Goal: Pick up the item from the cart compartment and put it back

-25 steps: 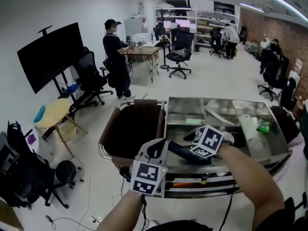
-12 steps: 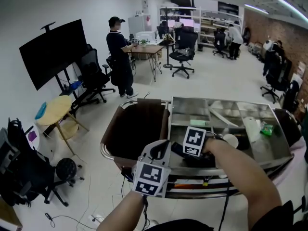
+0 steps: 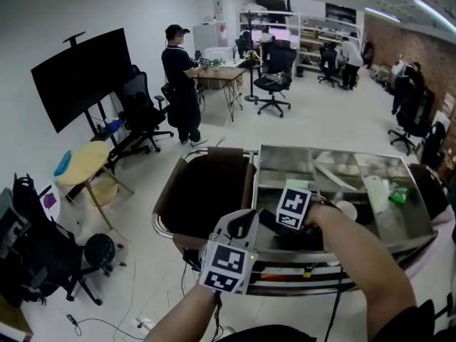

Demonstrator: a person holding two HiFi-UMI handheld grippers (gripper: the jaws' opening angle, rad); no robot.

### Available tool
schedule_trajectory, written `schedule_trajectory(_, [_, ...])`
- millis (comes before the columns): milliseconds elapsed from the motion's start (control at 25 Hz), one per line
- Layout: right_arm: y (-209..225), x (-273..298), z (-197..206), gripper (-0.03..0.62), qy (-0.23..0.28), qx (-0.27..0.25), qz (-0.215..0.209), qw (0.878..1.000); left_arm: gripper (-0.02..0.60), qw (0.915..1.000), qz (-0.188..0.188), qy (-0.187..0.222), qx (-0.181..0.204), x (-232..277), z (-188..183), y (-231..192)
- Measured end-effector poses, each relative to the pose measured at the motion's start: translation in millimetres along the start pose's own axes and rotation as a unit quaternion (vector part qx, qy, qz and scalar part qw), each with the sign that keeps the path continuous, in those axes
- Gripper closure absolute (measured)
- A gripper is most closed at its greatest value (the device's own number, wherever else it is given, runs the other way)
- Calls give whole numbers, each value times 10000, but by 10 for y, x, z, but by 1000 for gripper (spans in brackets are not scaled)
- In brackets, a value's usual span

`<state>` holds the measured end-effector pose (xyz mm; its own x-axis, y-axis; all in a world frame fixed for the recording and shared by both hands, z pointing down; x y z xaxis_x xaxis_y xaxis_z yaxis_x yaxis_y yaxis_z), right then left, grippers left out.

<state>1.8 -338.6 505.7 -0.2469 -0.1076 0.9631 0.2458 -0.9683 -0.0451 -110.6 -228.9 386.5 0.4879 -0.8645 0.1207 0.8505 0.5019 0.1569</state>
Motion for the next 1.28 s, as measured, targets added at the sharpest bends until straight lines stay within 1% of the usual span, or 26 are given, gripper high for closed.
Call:
schedule_trajectory(120, [48, 18, 40, 240, 57, 253, -131, 9996, 581, 10000, 6, 11, -2, 7, 12, -8])
schedule_trajectory(240, [-11, 117, 101, 240, -188, 293, -306, 9989, 581, 10000, 18, 26, -19, -1, 3, 2])
schedule_trajectory(440, [-4, 160, 75, 242, -270, 426, -338, 9982, 581, 10000, 29, 35, -58, -3, 25, -7])
schedule_trajectory(560, [23, 164, 76, 247, -222, 612, -387, 9971, 581, 10000, 40, 23, -77, -14, 43, -1])
schedule_trajectory(600, [38, 159, 79, 259, -188, 688, -397, 9967, 581, 10000, 49, 17, -73, -16, 48, 2])
schedule_trajectory(680, [62, 150, 76, 317, -122, 787, -403, 9960, 581, 10000, 50, 13, -50, -24, 51, 1])
schedule_trajectory(760, [44, 135, 62, 358, -90, 772, -392, 9962, 581, 10000, 40, 25, -30, -31, 40, -1])
schedule_trajectory(800, [13, 127, 51, 399, -91, 718, -383, 9966, 581, 10000, 38, 33, -31, -33, 36, 1])
schedule_trajectory(960, [-77, 124, 31, 408, -97, 529, -276, 9982, 581, 10000, 34, 27, -77, -51, 57, 1])
schedule_trajectory(1120, [-14, 68, 35, 410, 90, 694, -157, 9974, 581, 10000, -1, 1, -87, -82, 77, -26])
schedule_trajectory(1280, [45, -137, 13, 410, 694, 1023, -210, 9921, 581, 9999, -56, -32, -99, -95, 73, -43])
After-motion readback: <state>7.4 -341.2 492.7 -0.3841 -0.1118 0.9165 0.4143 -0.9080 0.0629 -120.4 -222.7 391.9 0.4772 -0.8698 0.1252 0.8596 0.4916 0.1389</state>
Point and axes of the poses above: the fingertips, and each gripper's own axes: x forward along the fingers, y to its right, z out of its underside, the point moved 6 cm from there along -x, backward along the fingers, and after that the axes turned 2 degrees about y, right-handed, at the moved point
